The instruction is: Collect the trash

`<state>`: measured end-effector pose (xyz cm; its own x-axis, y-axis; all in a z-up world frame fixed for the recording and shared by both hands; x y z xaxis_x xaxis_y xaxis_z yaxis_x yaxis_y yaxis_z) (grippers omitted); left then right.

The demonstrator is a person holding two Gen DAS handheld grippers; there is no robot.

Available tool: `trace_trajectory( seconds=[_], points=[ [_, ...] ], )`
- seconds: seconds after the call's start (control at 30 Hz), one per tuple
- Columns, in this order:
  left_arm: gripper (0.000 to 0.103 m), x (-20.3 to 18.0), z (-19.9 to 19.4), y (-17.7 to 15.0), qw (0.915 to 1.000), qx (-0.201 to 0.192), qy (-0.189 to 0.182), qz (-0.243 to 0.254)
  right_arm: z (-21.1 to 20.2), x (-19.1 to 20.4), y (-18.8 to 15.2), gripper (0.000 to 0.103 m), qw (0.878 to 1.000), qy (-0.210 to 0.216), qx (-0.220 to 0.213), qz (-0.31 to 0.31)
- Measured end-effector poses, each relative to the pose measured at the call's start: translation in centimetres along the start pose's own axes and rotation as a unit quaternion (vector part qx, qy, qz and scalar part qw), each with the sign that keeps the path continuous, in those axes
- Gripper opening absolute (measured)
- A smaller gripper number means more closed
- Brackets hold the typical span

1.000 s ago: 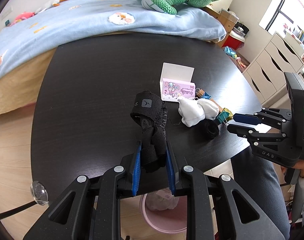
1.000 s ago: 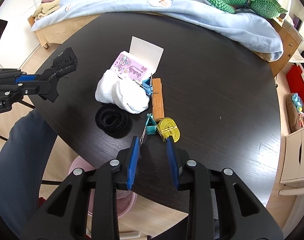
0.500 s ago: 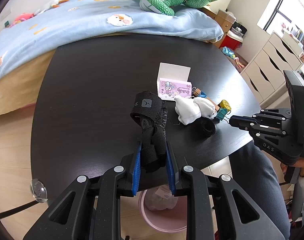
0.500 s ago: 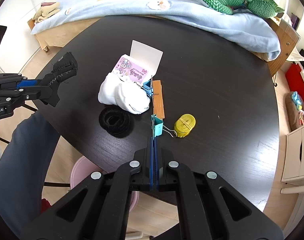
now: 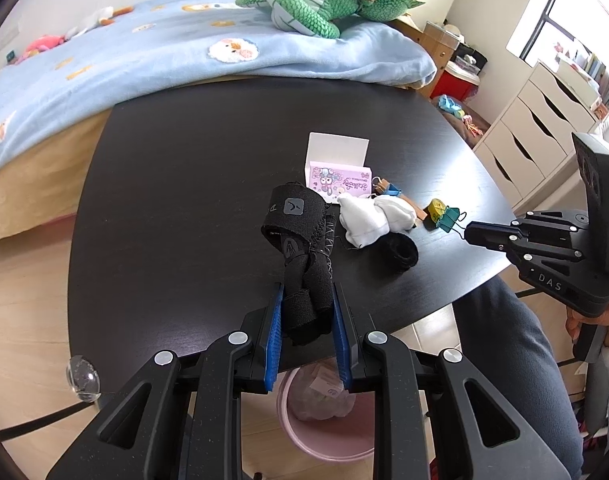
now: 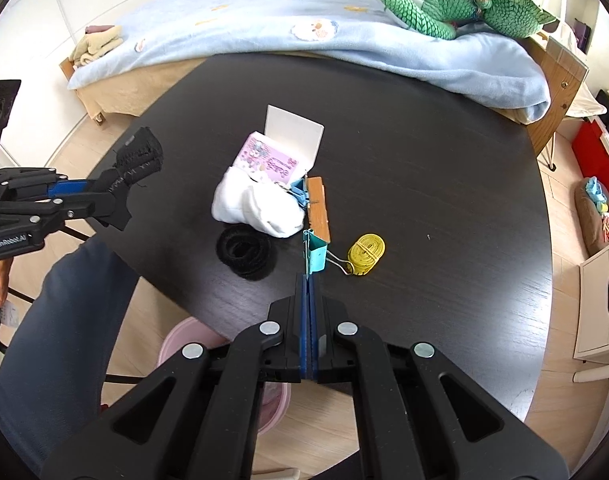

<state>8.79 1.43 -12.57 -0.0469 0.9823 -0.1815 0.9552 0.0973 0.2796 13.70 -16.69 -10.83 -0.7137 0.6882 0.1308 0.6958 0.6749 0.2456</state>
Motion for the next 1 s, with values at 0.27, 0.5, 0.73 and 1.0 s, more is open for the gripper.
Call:
trace_trajectory(
  seconds=[0.27, 0.5, 0.73, 1.0],
  points=[
    [0.022, -1.3, -2.0, -1.3, 0.9995, -0.016, 0.013, 0.025, -3.5, 2.1, -1.5, 0.001, 1.000, 0.009, -0.027, -0.013],
    [0.022, -2.7, -3.6, -3.0, 0.9982, -0.030, 0.024, 0.047, -6.4, 4.7, -3.5, 0.001, 0.998, 0.013, -0.050, -0.029],
    [0.022, -4.0, -4.8, -4.7, 0.9968, -0.044, 0.029, 0.059, -8.4, 6.5, -5.6, 0.001, 0.997, 0.025, -0.067, -0.033],
    [0.022, -4.9, -6.1, -7.2, 0.9964, -0.053, 0.022, 0.063, -8.9, 8.8, -8.3, 0.001, 0.996, 0.044, -0.064, -0.045]
  ],
)
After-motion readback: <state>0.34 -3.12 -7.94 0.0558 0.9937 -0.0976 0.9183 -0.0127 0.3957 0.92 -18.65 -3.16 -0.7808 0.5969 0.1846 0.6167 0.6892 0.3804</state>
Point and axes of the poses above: each gripper's, at about its wrist camera, not at the fingertips, and z roughly the way its jaws point, x to its left, y to its top, the point moved 7 cm from there along z, roughly the way its jaws point, and after that the axes turned 13 degrees about x, right-handed, at the moved point
